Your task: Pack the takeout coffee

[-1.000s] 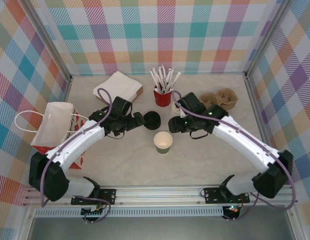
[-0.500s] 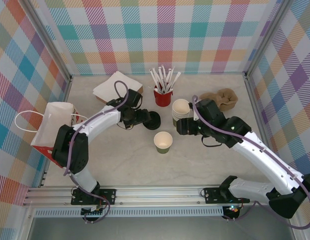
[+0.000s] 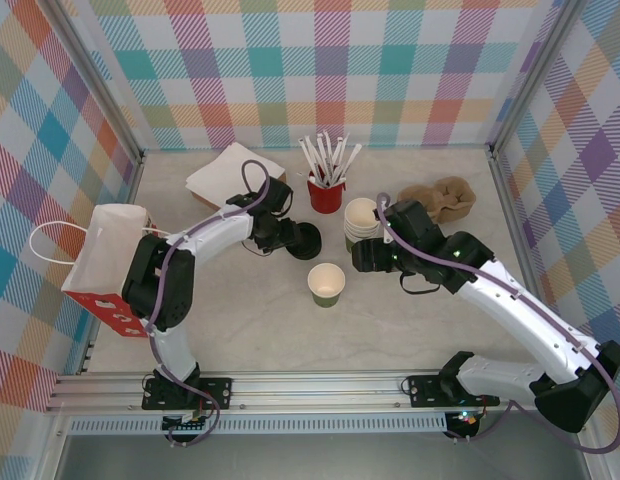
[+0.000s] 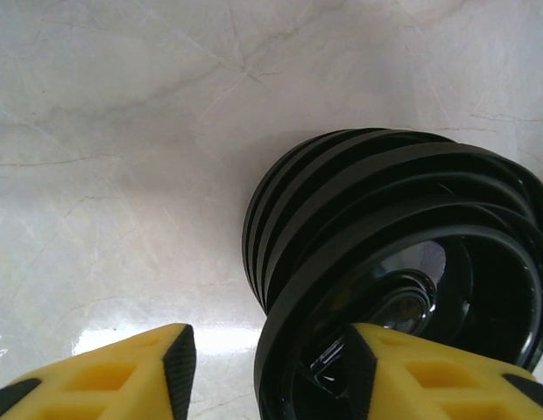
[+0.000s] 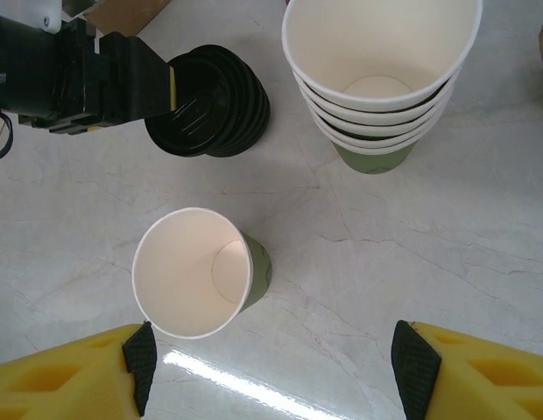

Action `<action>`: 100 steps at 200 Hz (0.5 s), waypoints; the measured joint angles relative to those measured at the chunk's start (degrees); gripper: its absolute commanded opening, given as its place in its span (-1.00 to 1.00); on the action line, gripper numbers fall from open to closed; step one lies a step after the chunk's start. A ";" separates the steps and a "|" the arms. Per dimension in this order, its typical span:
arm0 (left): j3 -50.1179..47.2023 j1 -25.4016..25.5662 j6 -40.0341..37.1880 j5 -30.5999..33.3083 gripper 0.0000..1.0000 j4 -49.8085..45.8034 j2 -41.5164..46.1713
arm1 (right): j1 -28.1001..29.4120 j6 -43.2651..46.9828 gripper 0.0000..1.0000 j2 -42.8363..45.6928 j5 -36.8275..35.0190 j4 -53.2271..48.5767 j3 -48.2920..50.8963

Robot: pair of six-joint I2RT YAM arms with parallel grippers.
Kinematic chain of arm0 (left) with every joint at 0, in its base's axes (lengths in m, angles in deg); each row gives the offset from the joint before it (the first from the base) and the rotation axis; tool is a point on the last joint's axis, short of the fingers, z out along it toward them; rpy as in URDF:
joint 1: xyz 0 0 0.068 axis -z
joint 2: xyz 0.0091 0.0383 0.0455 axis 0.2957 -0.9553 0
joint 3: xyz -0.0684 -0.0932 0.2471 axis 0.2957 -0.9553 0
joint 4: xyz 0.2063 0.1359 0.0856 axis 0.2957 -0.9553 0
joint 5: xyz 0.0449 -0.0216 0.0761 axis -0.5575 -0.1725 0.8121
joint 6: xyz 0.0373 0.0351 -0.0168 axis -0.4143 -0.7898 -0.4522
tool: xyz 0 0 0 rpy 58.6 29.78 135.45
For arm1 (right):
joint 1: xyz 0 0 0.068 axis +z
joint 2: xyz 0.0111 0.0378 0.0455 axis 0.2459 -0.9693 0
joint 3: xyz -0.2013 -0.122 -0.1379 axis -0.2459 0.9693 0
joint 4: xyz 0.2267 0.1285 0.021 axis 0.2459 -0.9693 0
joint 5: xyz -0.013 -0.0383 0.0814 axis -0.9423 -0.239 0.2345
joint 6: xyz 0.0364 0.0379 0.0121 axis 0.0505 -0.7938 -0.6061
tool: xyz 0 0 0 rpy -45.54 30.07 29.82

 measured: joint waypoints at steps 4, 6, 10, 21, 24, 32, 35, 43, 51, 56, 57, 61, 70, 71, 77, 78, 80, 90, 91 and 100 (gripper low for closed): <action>0.02 0.00 -0.02 0.00 -0.14 0.00 -0.09 | 0.00 0.00 0.44 0.00 0.02 0.00 0.00; 0.02 0.00 0.02 -0.02 -0.16 0.00 -0.13 | 0.00 0.00 0.44 0.00 0.02 0.00 0.00; 0.02 0.00 -0.11 -0.02 -0.19 0.00 -0.20 | 0.00 0.00 0.44 0.00 0.02 0.00 0.00; 0.02 0.00 -0.22 -0.13 -0.28 0.00 -0.28 | 0.00 0.00 0.44 0.00 0.00 0.00 0.00; 0.02 0.00 -0.20 -0.13 -0.30 0.00 -0.28 | 0.00 0.00 0.44 0.00 0.00 0.00 0.00; 0.02 0.00 -0.15 -0.11 -0.34 0.00 -0.28 | 0.00 0.00 0.44 0.00 0.00 0.00 0.00; 0.04 0.00 -0.26 -0.13 -0.36 0.00 -0.28 | 0.00 0.00 0.44 0.00 0.00 0.00 0.00; 0.04 0.00 -0.31 -0.11 -0.41 0.00 -0.28 | 0.00 0.00 0.44 0.00 0.00 0.00 0.00; 0.04 0.00 -0.24 -0.11 -0.47 -0.02 -0.28 | 0.00 0.00 0.44 0.00 0.00 0.00 0.00; 0.04 0.00 -0.33 -0.11 -0.50 -0.02 -0.28 | 0.00 0.00 0.44 -0.02 0.00 0.00 0.00; 0.04 0.00 -0.31 -0.11 -0.50 -0.02 -0.28 | 0.00 0.00 0.44 -0.02 0.02 0.00 0.00; 0.04 0.00 -0.35 -0.13 -0.52 -0.02 -0.28 | 0.00 0.00 0.44 -0.02 0.02 0.00 0.00; 0.04 0.00 -0.33 -0.11 -0.57 -0.02 -0.28 | 0.00 0.00 0.44 -0.09 0.02 0.00 0.00; 0.04 0.00 -0.31 -0.11 -0.57 -0.02 -0.28 | 0.00 0.00 0.44 -0.13 0.02 0.00 0.00; 0.04 0.00 -0.33 -0.11 -0.60 -0.02 -0.28 | 0.00 0.00 0.44 -0.20 0.02 0.00 0.00; 0.04 0.00 -0.28 -0.11 -0.60 -0.02 -0.28 | 0.00 0.00 0.44 -0.20 0.02 0.00 0.00; 0.04 0.00 -0.33 -0.13 -0.61 -0.04 -0.28 | 0.00 0.00 0.44 -0.24 0.02 -0.02 0.00; 0.04 0.00 -0.35 -0.11 -0.66 -0.02 -0.28 | 0.00 0.00 0.44 -0.39 0.02 -0.02 0.00; 0.04 0.00 -0.35 -0.11 -0.66 -0.02 -0.28 | -0.02 0.00 0.44 -0.39 0.02 -0.02 0.00; 0.04 0.00 -0.35 -0.11 -0.69 -0.04 -0.28 | -0.09 0.00 0.45 -0.50 0.11 -0.02 0.00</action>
